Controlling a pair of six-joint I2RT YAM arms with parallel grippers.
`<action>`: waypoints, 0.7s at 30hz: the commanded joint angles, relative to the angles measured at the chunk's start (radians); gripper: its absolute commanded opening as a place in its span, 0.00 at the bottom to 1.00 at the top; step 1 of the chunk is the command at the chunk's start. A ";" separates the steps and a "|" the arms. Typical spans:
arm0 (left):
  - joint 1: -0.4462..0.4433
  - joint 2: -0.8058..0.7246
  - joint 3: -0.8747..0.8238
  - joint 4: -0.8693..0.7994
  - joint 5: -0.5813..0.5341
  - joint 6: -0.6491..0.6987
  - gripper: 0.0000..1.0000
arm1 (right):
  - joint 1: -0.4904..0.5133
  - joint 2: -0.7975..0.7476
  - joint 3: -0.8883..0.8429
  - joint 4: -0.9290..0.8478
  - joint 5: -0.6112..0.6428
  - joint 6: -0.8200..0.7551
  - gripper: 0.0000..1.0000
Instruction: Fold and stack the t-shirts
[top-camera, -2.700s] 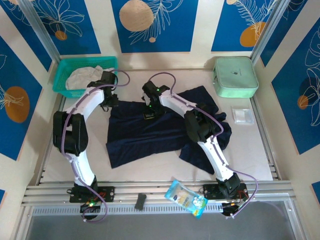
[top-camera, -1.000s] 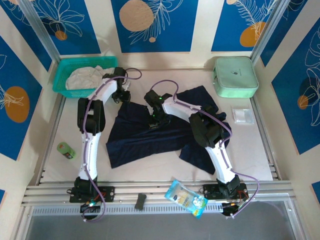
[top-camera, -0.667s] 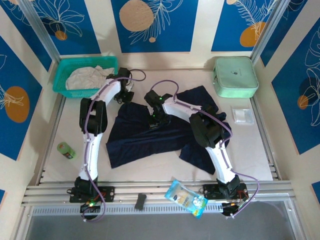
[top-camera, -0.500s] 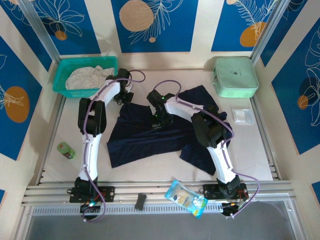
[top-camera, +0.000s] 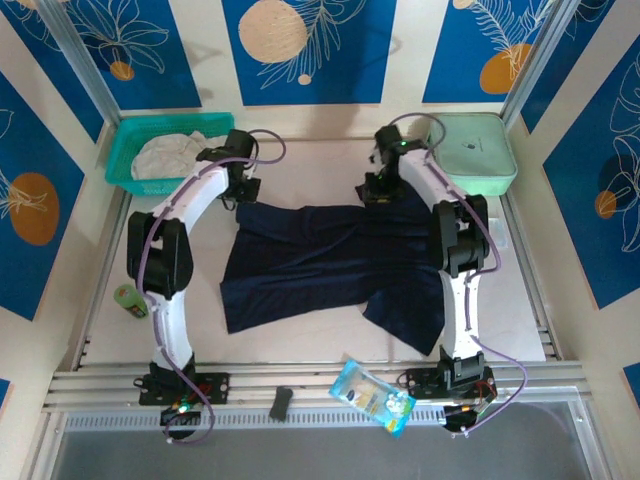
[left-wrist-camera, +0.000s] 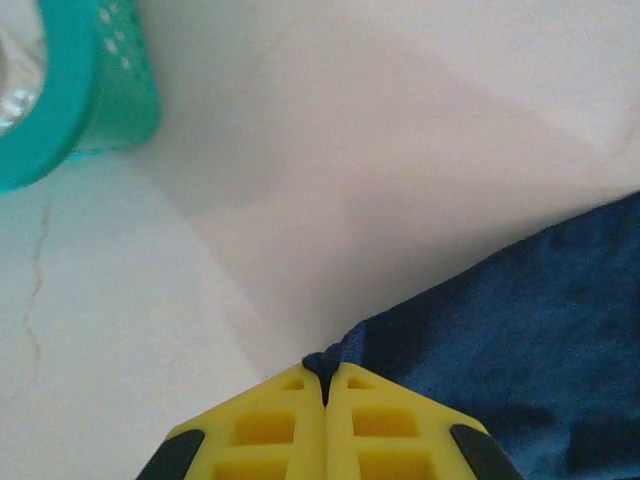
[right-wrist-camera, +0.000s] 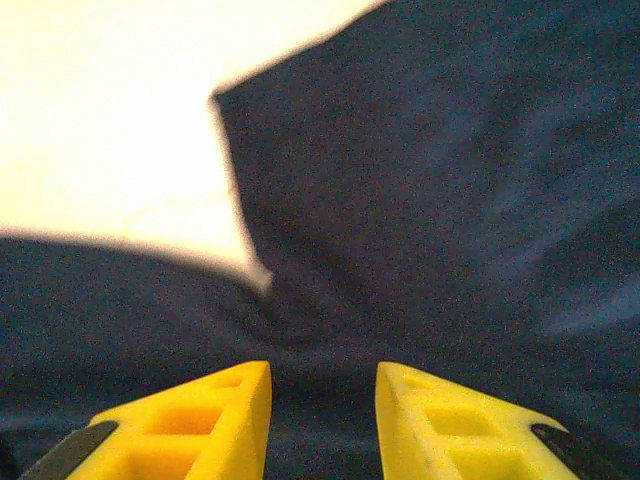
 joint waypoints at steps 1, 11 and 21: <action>-0.004 -0.024 -0.056 0.008 -0.074 -0.039 0.00 | -0.026 0.115 0.119 -0.084 0.042 -0.055 0.33; -0.004 -0.077 -0.105 0.037 -0.046 -0.073 0.00 | -0.092 0.387 0.500 -0.197 0.112 -0.129 0.29; -0.004 -0.128 -0.193 0.061 -0.049 -0.101 0.00 | -0.061 0.271 0.159 -0.142 0.031 -0.049 0.14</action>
